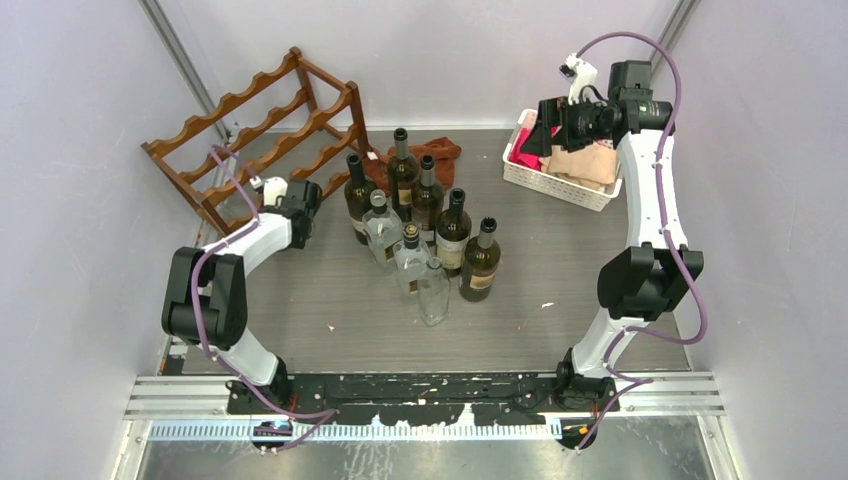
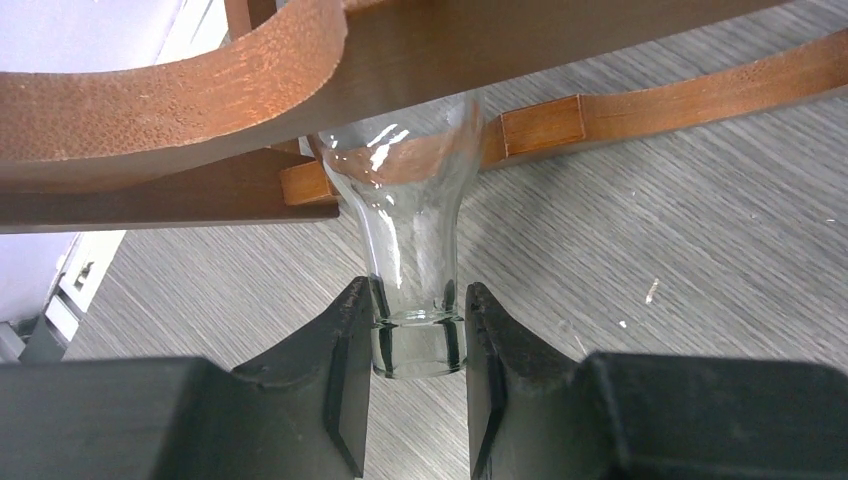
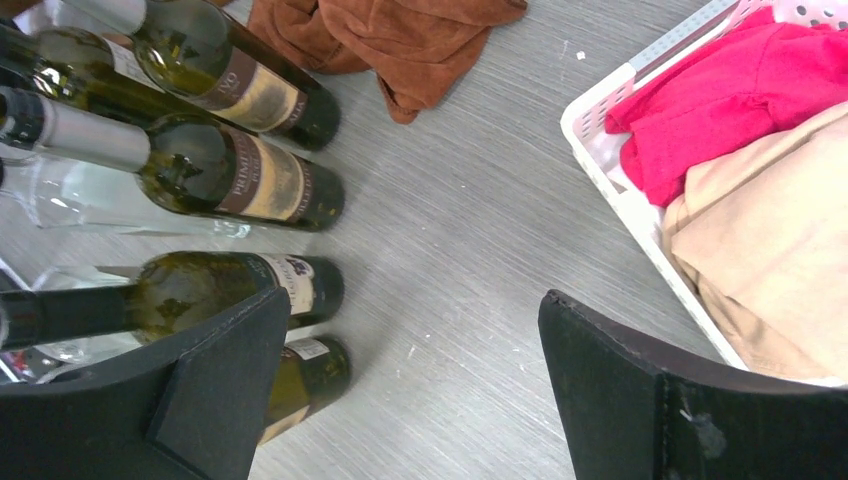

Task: Put the wine bottle on the wine rack
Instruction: Place the wine bottle in the wine rack.

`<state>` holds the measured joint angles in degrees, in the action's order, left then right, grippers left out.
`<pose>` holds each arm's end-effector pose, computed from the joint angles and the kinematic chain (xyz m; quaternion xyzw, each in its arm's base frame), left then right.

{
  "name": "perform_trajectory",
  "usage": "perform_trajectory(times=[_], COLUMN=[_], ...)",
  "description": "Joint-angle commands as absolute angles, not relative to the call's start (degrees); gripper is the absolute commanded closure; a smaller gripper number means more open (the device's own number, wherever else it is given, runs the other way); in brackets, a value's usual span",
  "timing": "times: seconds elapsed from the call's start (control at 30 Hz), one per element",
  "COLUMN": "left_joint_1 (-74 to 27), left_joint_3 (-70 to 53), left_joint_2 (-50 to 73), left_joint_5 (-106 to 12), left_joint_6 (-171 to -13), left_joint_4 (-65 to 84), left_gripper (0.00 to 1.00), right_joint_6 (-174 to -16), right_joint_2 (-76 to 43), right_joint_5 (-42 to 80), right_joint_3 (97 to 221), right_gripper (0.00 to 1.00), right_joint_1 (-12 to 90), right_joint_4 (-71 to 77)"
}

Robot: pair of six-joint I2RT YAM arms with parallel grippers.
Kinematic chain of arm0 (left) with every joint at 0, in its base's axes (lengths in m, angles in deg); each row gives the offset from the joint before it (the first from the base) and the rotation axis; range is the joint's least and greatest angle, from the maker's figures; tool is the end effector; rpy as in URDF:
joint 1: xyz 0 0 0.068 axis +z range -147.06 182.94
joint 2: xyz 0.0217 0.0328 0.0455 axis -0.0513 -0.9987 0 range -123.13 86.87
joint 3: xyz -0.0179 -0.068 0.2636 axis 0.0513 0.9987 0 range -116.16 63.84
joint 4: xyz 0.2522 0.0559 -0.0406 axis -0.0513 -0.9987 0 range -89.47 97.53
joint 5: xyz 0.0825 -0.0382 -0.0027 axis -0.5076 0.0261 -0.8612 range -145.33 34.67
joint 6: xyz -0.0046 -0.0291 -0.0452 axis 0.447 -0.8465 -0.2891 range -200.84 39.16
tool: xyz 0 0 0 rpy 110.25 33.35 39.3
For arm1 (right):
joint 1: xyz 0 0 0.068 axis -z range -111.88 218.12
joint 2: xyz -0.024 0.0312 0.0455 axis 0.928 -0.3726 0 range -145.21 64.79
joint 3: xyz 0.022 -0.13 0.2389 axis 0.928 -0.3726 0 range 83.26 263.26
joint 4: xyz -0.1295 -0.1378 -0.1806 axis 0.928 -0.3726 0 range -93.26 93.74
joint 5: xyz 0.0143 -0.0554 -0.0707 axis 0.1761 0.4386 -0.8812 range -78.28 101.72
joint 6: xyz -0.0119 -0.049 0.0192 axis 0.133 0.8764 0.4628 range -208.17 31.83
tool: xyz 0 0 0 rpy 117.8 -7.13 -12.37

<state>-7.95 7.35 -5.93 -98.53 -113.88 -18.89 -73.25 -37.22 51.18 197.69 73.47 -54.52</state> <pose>0.3108 -0.0350 0.1916 -0.2587 0.8701 0.2497 0.3372 0.3726 -0.0121 0.4103 -0.1993 0.8586 0.2457 0.4033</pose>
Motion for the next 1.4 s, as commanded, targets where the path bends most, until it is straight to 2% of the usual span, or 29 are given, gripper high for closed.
perform_trajectory(times=[0.0, 0.37, 0.57, 1.1, 1.37], left_joint_1=[-10.07, -12.26, -12.26, -12.43, -12.44], left_joint_3=[5.06, 8.82, 11.28, 17.9, 22.8], left_joint_2=[-5.56, -1.86, -1.32, 1.08, 4.39], left_joint_5=[-103.0, -111.54, -112.71, -117.81, -114.78], left_joint_6=[-114.47, -107.82, -102.85, -77.74, -67.78], left_joint_4=[-13.1, -3.78, 1.26, 13.37, 21.54], left_gripper=[1.0, 1.0, 1.0, 1.0, 1.0], right_joint_6=[-69.24, -66.19, -66.56, -66.77, -66.9], right_joint_2=[-34.59, -29.94, -30.67, -32.12, -32.17], right_joint_5=[49.76, 50.28, 50.35, 49.87, 50.12], right_joint_3=[195.3, 185.86, 186.47, 187.75, 186.9], right_gripper=[0.0, 0.0, 0.0, 0.0, 0.0], right_joint_1=[73.31, 73.31, 73.31, 73.31, 73.31], right_joint_4=[-49.8, -41.62, -41.3, -41.78, -41.78])
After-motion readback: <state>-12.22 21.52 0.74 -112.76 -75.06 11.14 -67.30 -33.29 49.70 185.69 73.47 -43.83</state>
